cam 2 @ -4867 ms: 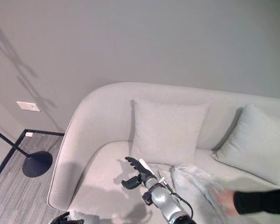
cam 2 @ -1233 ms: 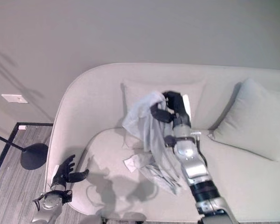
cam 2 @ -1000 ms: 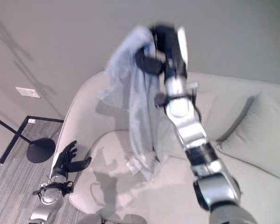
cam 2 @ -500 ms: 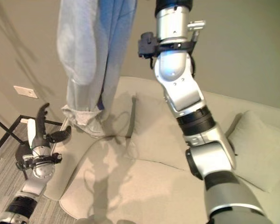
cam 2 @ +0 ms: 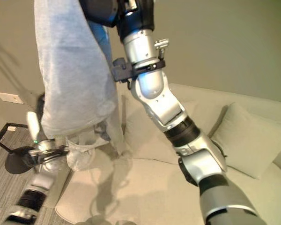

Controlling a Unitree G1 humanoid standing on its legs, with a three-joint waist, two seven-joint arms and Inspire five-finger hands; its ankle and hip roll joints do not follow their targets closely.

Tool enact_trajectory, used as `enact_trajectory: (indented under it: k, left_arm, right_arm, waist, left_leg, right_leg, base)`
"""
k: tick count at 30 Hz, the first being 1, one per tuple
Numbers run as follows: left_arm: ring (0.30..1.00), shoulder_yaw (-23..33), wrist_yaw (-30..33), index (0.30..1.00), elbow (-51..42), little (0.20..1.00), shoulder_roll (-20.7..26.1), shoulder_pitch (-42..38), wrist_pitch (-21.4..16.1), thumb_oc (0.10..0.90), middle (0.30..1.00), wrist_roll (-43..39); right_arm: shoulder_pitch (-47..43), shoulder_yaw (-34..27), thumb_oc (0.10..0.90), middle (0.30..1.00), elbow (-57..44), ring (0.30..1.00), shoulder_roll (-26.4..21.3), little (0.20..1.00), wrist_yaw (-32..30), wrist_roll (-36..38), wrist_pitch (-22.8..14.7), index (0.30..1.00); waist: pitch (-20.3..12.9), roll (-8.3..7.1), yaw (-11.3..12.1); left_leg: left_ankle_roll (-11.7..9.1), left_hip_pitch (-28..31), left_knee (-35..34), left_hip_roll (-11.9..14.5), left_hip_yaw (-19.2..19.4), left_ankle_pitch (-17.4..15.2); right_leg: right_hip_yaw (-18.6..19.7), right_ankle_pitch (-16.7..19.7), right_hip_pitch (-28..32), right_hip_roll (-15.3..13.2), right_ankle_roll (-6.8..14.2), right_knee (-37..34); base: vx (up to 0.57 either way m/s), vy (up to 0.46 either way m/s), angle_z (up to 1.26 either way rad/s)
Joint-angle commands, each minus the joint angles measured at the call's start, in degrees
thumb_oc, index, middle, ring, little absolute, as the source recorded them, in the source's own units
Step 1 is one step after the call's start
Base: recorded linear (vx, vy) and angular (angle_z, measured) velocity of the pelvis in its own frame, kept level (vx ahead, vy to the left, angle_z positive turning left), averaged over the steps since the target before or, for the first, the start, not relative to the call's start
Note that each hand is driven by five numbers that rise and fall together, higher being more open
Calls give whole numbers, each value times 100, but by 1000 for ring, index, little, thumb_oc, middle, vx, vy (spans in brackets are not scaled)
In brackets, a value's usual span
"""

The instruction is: Hang the clothes on the sofa on the clothes rack.

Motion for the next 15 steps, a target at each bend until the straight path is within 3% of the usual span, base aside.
enact_trajectory:
  k: [1, 3, 7, 8, 9, 15]
  left_arm:
    - [900, -856, -1274, 900, -125, 900, -142, -659, -1005, 800, 900, -1419]
    - [900, -1232, -1638, 900, 8, 900, -390, -667, -981, 800, 900, -1967]
    - [900, -1876, -2038, 900, 735, 900, -745, -855, -743, 800, 900, -2287]
    - [773, -1953, -2087, 773, 827, 773, -777, -888, -708, 715, 773, -2298]
    - [300, -1991, -2101, 300, 961, 300, -825, -956, -659, 400, 300, -2344]
    - [300, -1747, -2077, 300, 777, 300, -820, -954, -636, 400, 300, -2741]
  right_arm:
    - [-659, -251, 400, 300, 288, 300, 444, 300, -162, 184, -345, 300]
    - [-794, -185, 400, 300, 443, 300, 643, 300, -188, 222, -311, 300]
    - [-828, -140, 400, 300, 536, 300, 939, 300, -208, 376, -297, 300]
    - [-817, -136, 400, 300, 520, 300, 987, 300, -209, 394, -296, 300]
    - [-796, -134, 400, 300, 481, 300, 1004, 300, -197, 384, -280, 300]
    - [-495, -156, 400, 300, 120, 300, 783, 300, -197, 126, -187, 300]
  waist:
    - [-770, 29, 1]
    - [-753, 47, -38]
    - [-723, 88, -145]
    - [-720, 98, -168]
    - [-714, 109, -190]
    - [-703, 187, -262]
  left_leg:
    - [-152, 329, 13, 256, -201, -787]
    - [-144, 333, 13, 257, -193, -783]
    - [-132, 340, 13, 253, -176, -788]
    - [-130, 339, 13, 251, -170, -794]
    - [-123, 342, 13, 246, -165, -799]
    - [-117, 382, 13, 259, -123, -812]
  right_leg:
    - [-130, -650, 79, -73, 186, 79]
    - [-109, -647, 72, -69, 180, 79]
    - [-51, -622, 84, -74, 171, 79]
    - [-39, -615, 93, -75, 171, 79]
    - [-22, -603, 95, -75, 171, 79]
    - [24, -603, 81, -71, 175, 79]
  base:
    - [-15, -3, -8]
    - [-23, -2, -12]
    - [-13, -2, -8]
    - [-17, -1, -9]
    - [-12, 3, -7]
    - [-3, 2, -7]
